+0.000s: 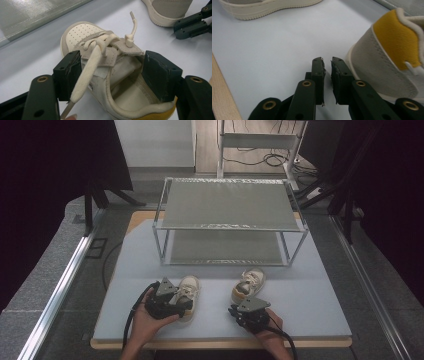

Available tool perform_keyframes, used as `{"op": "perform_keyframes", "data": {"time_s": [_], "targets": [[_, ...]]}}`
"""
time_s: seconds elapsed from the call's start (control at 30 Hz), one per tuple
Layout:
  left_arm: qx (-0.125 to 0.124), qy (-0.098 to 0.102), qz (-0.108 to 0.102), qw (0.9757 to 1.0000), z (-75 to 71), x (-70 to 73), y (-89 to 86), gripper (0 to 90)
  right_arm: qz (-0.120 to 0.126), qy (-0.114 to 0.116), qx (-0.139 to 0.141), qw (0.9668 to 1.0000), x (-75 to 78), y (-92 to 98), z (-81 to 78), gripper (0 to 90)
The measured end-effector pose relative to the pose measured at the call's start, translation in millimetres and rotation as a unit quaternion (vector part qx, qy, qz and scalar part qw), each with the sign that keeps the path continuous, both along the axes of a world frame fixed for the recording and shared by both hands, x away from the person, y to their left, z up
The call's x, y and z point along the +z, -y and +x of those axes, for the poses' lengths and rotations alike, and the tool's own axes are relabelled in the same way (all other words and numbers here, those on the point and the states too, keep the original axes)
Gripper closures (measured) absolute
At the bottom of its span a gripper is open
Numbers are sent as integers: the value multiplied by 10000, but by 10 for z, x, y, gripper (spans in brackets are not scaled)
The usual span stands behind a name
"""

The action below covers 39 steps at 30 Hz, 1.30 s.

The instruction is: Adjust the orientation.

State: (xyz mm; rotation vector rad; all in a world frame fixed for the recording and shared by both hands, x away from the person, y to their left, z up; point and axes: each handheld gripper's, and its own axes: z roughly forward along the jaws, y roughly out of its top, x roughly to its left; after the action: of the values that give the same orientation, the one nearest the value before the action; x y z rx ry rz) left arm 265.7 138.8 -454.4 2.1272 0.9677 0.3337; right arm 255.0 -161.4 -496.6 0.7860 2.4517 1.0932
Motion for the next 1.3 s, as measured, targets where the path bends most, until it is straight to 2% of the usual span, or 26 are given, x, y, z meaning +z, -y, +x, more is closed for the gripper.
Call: {"op": "perform_keyframes", "data": {"time_s": [0.57, 1.3], "targets": [[2, -16, -107, 9999, 8, -21, 3, 299, 67, 75, -60, 9999, -28, -6, -11, 733], [11, -24, -154, 9999, 12, -30, -2, 292, 93, 111, -86, 9999, -37, -14, -25, 718]]}}
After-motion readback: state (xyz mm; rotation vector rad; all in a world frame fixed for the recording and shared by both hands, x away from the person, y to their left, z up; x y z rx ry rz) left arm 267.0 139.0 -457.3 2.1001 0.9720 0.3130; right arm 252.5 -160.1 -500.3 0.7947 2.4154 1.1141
